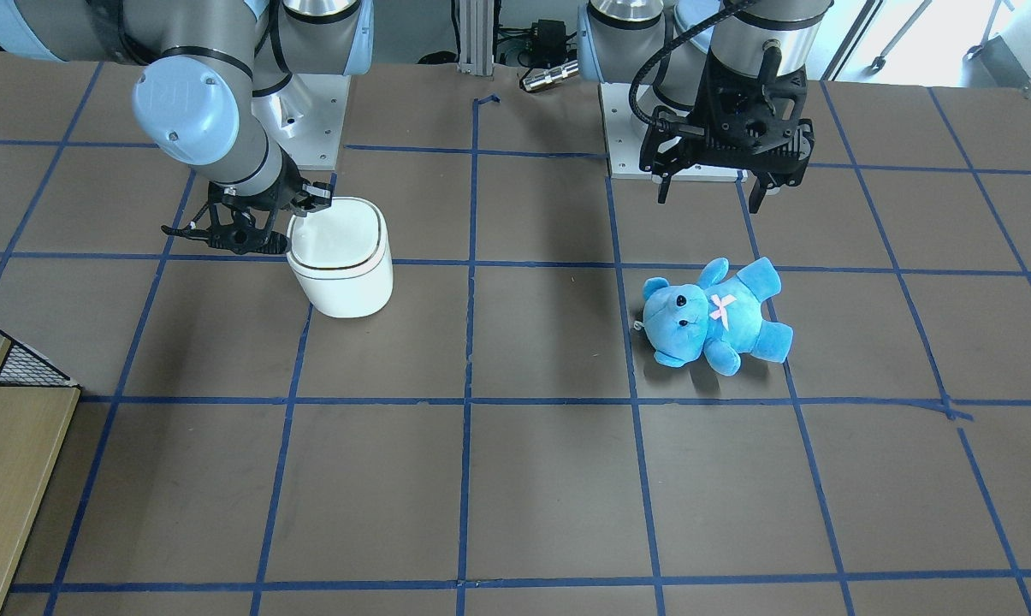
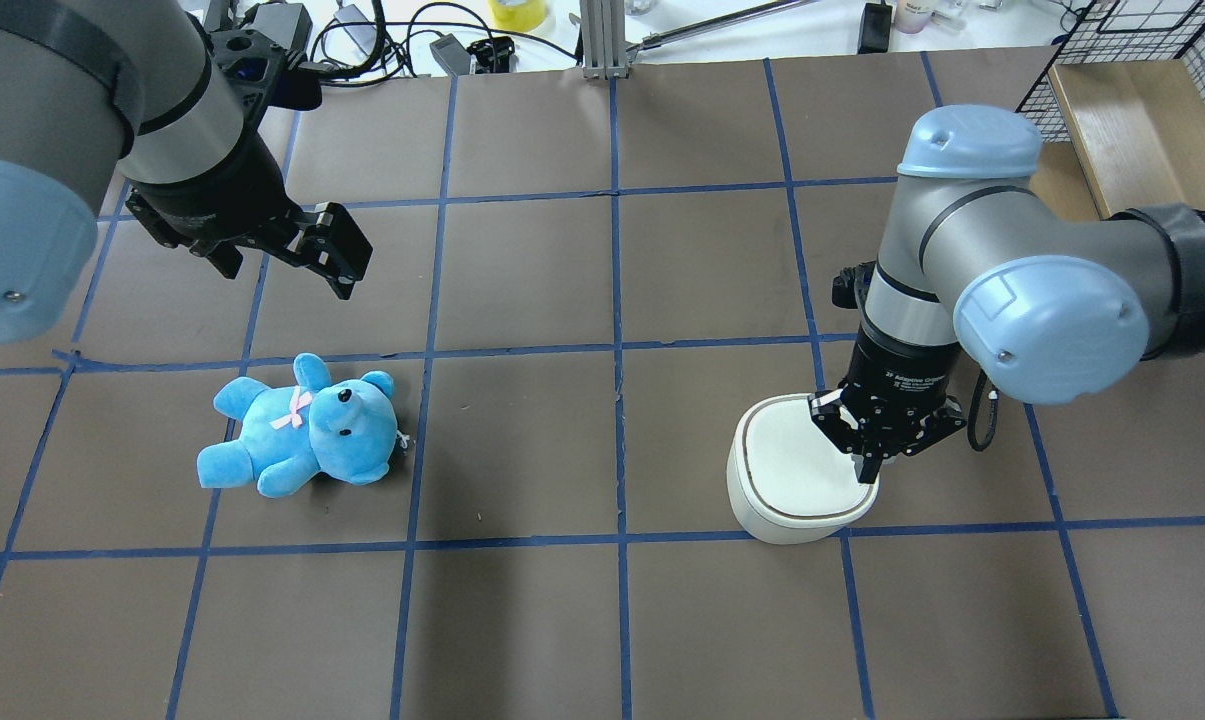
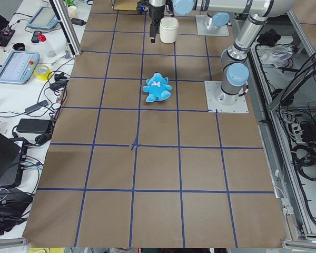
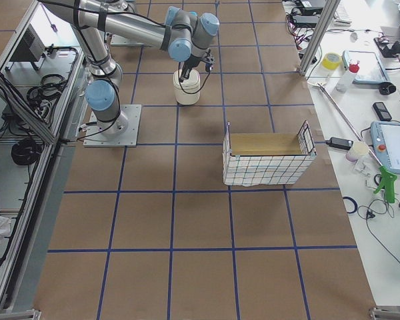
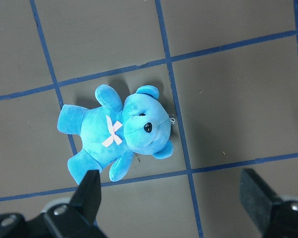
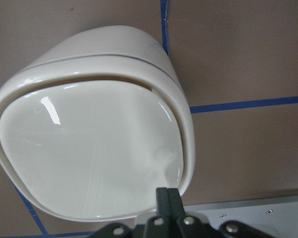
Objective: Open trash can with right arm
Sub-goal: 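Grip the lid's edge farthest from the robot with the right gripper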
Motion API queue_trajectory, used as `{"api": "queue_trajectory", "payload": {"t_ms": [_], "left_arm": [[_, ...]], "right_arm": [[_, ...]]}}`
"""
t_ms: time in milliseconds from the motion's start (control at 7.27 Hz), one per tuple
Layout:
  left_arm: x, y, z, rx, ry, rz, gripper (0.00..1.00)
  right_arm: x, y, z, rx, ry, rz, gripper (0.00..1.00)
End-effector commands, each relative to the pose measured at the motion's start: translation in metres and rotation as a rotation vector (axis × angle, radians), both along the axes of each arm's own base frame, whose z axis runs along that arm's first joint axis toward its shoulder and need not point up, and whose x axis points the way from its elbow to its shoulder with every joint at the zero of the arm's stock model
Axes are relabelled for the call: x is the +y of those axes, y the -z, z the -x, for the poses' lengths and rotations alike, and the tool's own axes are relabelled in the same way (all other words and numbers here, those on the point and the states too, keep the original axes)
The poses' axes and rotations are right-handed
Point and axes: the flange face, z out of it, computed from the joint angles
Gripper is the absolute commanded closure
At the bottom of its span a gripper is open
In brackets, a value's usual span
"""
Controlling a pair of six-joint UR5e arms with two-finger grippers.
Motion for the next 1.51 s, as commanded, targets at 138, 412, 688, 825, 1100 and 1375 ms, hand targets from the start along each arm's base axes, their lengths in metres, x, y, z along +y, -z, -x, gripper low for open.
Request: {"api": "queue_trajectory", "payload": {"t_ms": [138, 412, 688, 825, 1100, 1375], "left_arm": [[0.000, 0.000, 0.000, 0.000, 0.000, 0.000, 0.00], [0.000, 0.000, 0.000, 0.000, 0.000, 0.000, 0.00], [0.000, 0.000, 0.000, 0.000, 0.000, 0.000, 0.00], [0.000, 0.000, 0.000, 0.000, 0.000, 0.000, 0.00], [0.000, 0.000, 0.000, 0.000, 0.000, 0.000, 0.00], [0.000, 0.000, 0.000, 0.000, 0.000, 0.000, 0.00]], "right_arm": [[-0.004, 0.011, 0.000, 0.000, -0.002, -0.026, 0.91], [-0.005, 0.014, 0.000, 0.000, 0.000, -0.032, 0.91], [-0.006, 0.017, 0.000, 0.000, 0.000, -0.038, 0.91], [-0.006, 0.017, 0.000, -0.001, 0.000, -0.038, 0.91], [-0.012, 0.006, 0.000, 0.000, 0.006, -0.014, 0.89], [-0.032, -0.034, -0.003, -0.022, 0.026, 0.067, 0.49]]}}
